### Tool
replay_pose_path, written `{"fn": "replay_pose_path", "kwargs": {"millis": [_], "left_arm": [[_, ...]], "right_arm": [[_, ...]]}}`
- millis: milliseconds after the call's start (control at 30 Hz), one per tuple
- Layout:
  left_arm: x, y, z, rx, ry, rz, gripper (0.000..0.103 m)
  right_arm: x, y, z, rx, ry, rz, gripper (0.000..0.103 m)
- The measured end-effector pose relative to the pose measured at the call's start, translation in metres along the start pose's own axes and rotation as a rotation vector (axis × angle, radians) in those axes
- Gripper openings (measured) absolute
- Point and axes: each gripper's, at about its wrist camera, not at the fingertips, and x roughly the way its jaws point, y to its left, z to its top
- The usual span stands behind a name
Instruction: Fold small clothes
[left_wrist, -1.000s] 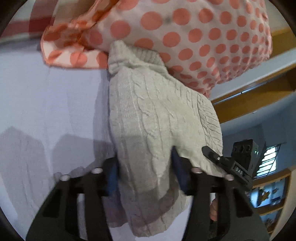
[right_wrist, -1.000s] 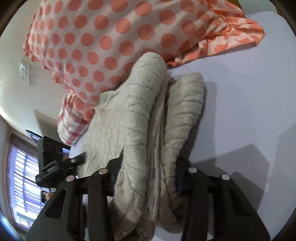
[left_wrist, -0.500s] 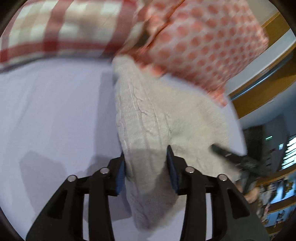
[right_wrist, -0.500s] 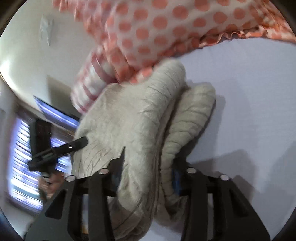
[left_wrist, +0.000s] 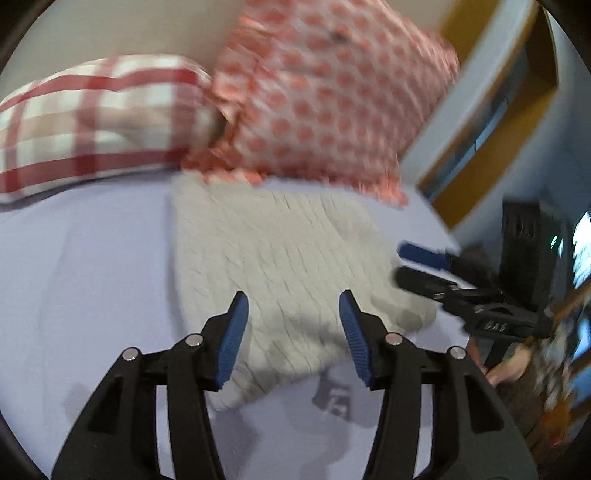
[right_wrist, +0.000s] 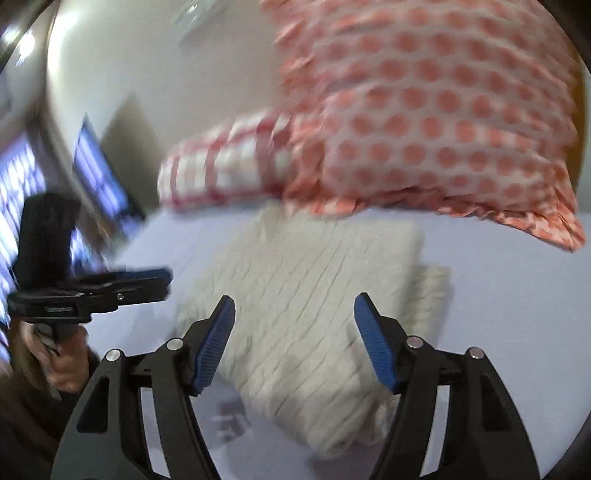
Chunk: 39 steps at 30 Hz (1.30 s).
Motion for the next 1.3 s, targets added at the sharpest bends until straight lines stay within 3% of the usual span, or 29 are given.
{"fn": "replay_pose_path", "kwargs": {"millis": [100, 233, 333, 400, 433, 500, 567, 667, 833, 933, 1300], "left_arm": [[0.033, 0.000, -0.020, 0.053, 0.088, 0.093, 0.048], [0.033, -0.005, -0.035, 0.143, 0.059, 0.159, 0.046], [0.010, -0.005, -0.045, 0.111, 0.030, 0.120, 0.062], [-0.008, -0.003, -0.054, 0.086, -0.003, 0.123, 0.072], [-0.017, -0.002, -0.060, 0.073, -0.017, 0.138, 0.088], [-0.030, -0.001, -0.075, 0.034, -0.032, 0.212, 0.099], [-0.040, -0.001, -0.091, -0.002, -0.041, 0.249, 0.101], [-0.045, 0.001, -0.110, -0.067, -0.027, 0.225, 0.101], [-0.031, 0.003, -0.125, -0.090, 0.015, 0.230, 0.101], [-0.024, 0.001, -0.130, -0.077, 0.027, 0.307, 0.101], [-0.011, 0.008, -0.134, -0.101, 0.058, 0.378, 0.101]], "right_arm": [[0.032, 0.003, -0.023, -0.091, 0.136, -0.202, 0.068], [0.036, 0.015, -0.041, -0.191, 0.117, -0.324, 0.069], [0.015, 0.015, -0.042, -0.147, 0.075, -0.328, 0.072], [-0.010, 0.018, -0.046, -0.085, 0.021, -0.346, 0.094], [-0.017, 0.020, -0.048, -0.067, 0.000, -0.353, 0.097], [-0.042, 0.028, -0.060, -0.031, -0.063, -0.361, 0.102], [-0.057, 0.041, -0.076, 0.005, -0.089, -0.394, 0.102], [-0.054, 0.050, -0.094, 0.063, -0.055, -0.437, 0.102], [-0.037, 0.052, -0.121, 0.158, -0.001, -0.390, 0.102], [-0.030, 0.053, -0.132, 0.170, 0.025, -0.427, 0.102], [-0.013, 0.059, -0.139, 0.158, 0.065, -0.441, 0.102]]}}
